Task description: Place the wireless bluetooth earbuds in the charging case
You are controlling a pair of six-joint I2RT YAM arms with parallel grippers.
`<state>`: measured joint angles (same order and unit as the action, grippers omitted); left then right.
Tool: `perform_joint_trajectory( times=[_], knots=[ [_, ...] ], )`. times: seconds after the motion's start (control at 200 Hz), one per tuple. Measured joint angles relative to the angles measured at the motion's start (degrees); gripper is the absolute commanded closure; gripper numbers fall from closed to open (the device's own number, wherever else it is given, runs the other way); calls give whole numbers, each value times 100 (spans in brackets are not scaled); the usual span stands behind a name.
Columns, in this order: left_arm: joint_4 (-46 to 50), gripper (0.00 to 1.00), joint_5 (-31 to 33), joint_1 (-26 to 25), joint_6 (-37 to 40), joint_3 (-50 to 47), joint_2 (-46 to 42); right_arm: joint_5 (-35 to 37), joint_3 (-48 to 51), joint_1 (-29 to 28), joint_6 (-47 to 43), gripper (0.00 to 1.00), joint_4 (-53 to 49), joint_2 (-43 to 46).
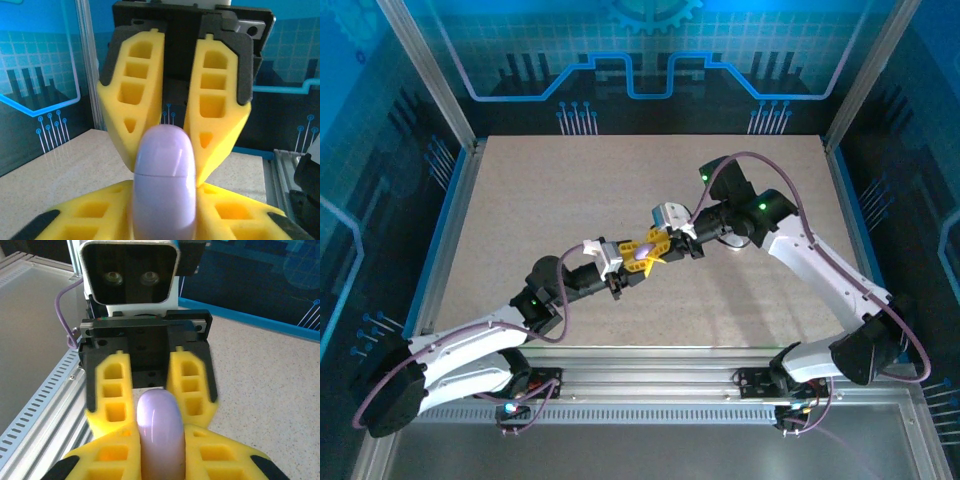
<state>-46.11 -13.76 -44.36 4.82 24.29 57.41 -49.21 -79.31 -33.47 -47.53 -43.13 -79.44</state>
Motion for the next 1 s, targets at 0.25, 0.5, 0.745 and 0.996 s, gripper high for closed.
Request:
perform_joint_trajectory(
  times=[0.25, 0.5, 0.745, 0.996],
  knots=[
    [221, 21, 221, 0, 87, -13, -306, 201, 0, 15, -17, 86, -109, 0],
    [1655, 18, 918, 0, 68, -55, -1281, 835, -221, 61, 96, 86, -549, -162],
    [3152, 15, 2020, 0, -42, -177, -2500, 1475, -417, 225, 343, 86, -1047, -1178],
    [3987, 14, 2627, 0, -44, -195, -2586, 1941, -988, 522, 778, 86, -1550, -2573]
  ],
)
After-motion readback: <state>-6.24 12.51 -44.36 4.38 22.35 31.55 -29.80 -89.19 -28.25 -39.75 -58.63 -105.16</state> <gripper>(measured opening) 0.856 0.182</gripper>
